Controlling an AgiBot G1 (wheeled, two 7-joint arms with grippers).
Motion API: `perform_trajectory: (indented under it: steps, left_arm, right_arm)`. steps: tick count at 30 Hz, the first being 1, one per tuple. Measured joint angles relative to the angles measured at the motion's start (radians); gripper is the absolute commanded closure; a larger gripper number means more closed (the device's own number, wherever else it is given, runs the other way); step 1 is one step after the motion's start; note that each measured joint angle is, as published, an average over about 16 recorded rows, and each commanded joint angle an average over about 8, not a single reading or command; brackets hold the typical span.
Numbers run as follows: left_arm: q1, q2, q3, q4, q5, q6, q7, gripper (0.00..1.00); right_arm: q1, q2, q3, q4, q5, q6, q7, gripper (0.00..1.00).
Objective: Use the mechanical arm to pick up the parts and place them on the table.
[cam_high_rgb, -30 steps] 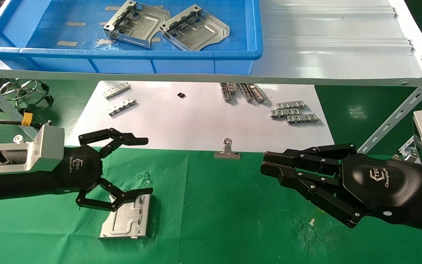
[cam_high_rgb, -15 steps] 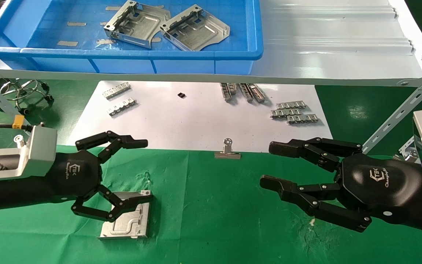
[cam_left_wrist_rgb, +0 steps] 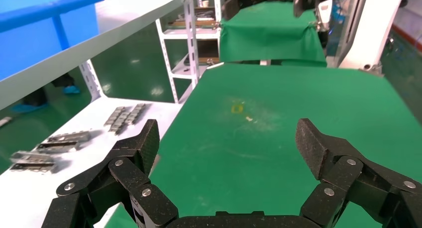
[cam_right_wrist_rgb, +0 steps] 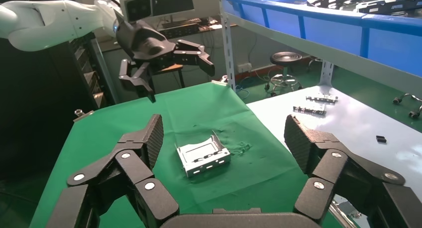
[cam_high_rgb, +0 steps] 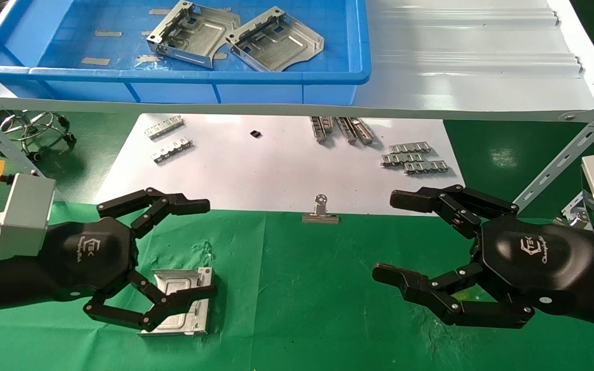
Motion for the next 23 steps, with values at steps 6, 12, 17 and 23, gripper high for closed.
perform_trajectory:
  steps: [6, 12, 17, 23]
  left_arm:
    - [0.053, -0.023, -0.058, -0.095, -0.014, -0.012, -0.081, 0.0]
    - [0.107, -0.045, -0.116, -0.191, -0.029, -0.024, -0.162, 0.0]
    - [0.145, -0.061, -0.158, -0.259, -0.039, -0.032, -0.22, 0.0]
    - [0.17, -0.072, -0.186, -0.305, -0.046, -0.038, -0.259, 0.0]
  right_arm:
    - [0.0, 0.0, 0.0, 0.0, 0.0, 0.0, 0.0, 0.0]
    - [0.0, 0.0, 0.0, 0.0, 0.0, 0.0, 0.0, 0.0]
    - [0.0, 0.0, 0.0, 0.0, 0.0, 0.0, 0.0, 0.0]
    - [0.0, 0.0, 0.0, 0.0, 0.0, 0.0, 0.0, 0.0]
